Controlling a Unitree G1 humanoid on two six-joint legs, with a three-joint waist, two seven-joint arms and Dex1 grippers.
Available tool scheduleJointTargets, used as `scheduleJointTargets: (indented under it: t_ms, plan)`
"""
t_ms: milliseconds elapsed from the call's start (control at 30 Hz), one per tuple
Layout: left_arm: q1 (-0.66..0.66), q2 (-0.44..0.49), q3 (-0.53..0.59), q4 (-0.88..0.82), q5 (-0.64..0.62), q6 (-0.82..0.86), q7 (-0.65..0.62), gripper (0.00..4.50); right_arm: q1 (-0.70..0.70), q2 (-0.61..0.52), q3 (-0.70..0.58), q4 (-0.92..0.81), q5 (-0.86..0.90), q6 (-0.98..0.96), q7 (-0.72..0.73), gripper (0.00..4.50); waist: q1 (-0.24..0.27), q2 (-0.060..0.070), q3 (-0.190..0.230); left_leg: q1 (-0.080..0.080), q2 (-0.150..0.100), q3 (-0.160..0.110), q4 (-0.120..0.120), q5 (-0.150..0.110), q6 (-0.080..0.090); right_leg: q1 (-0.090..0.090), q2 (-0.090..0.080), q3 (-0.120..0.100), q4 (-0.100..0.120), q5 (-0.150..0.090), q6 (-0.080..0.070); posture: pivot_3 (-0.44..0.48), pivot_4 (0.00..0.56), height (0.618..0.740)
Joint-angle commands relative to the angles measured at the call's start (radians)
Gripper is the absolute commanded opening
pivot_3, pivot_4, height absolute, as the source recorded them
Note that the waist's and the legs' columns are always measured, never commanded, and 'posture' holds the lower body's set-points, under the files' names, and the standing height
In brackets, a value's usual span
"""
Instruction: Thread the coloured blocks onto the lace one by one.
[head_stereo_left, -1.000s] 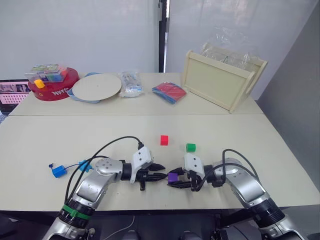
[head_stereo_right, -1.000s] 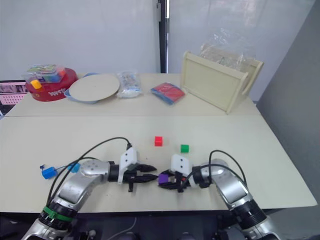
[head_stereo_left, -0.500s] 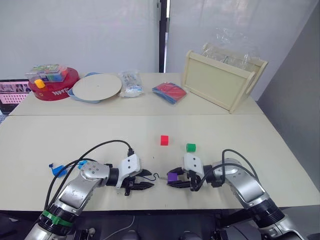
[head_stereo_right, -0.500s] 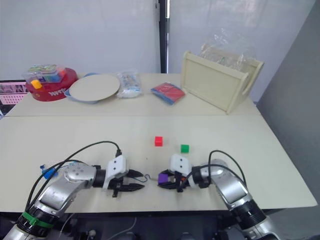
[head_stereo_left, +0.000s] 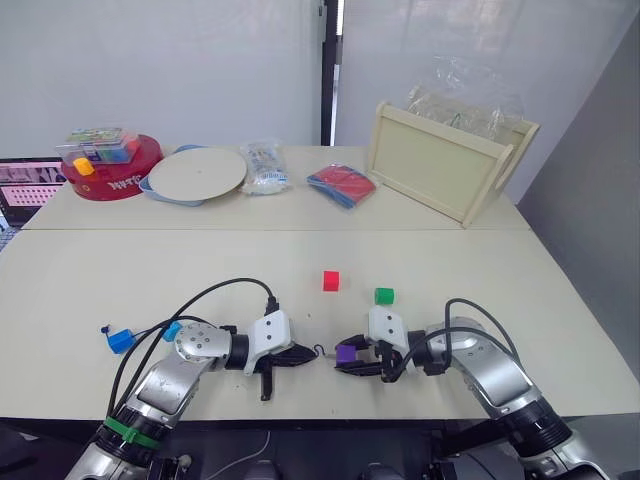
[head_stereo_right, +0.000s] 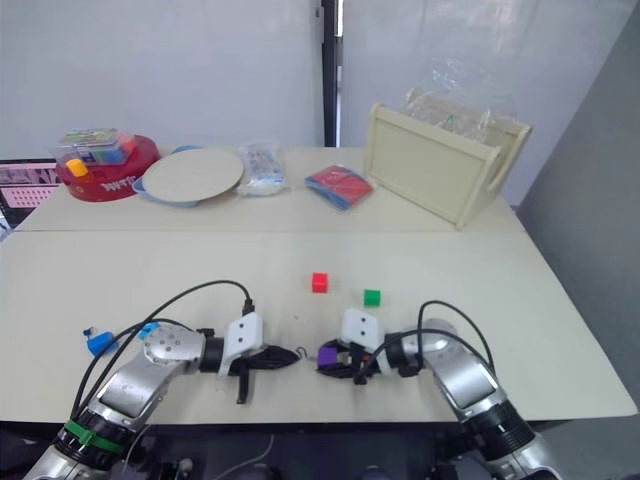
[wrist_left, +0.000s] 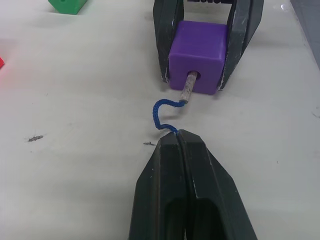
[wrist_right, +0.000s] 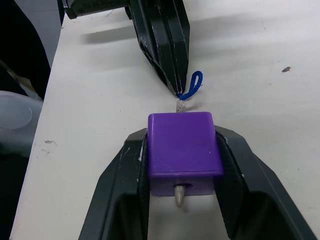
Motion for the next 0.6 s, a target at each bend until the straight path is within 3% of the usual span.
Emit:
scheduleJointTargets:
  t_ms: [33, 267, 600]
  plan:
    - [-0.018, -0.021, -0.037, -0.003, 0.002, 0.0, -0.017, 0.02, 0.003, -0.006, -0.006, -0.016, -0.001, 0.013, -0.012, 1.2, 0.0, 0.0, 0.0, 0.0, 0.0, 0.0, 0.0, 0.0, 0.0, 0.0, 0.0, 0.0, 0.0, 0.0, 0.0, 0.0, 0.15, 0.74]
    - [-0.034, -0.033, -0.064, -0.016, -0.004, 0.013, -0.039, 0.02, 0.001, 0.002, -0.003, -0.022, -0.004, 0.026, -0.029, 1.2, 0.0, 0.0, 0.0, 0.0, 0.0, 0.0, 0.0, 0.0, 0.0, 0.0, 0.0, 0.0, 0.0, 0.0, 0.0, 0.0, 0.15, 0.74]
    - [-0.037, 0.022, -0.014, -0.021, -0.002, 0.03, -0.025, 0.02, 0.001, 0.004, -0.005, -0.044, 0.009, 0.089, -0.042, 1.2, -0.003, 0.0, 0.0, 0.0, 0.0, 0.0, 0.0, 0.0, 0.0, 0.0, 0.0, 0.0, 0.0, 0.0, 0.0, 0.0, 0.15, 0.74]
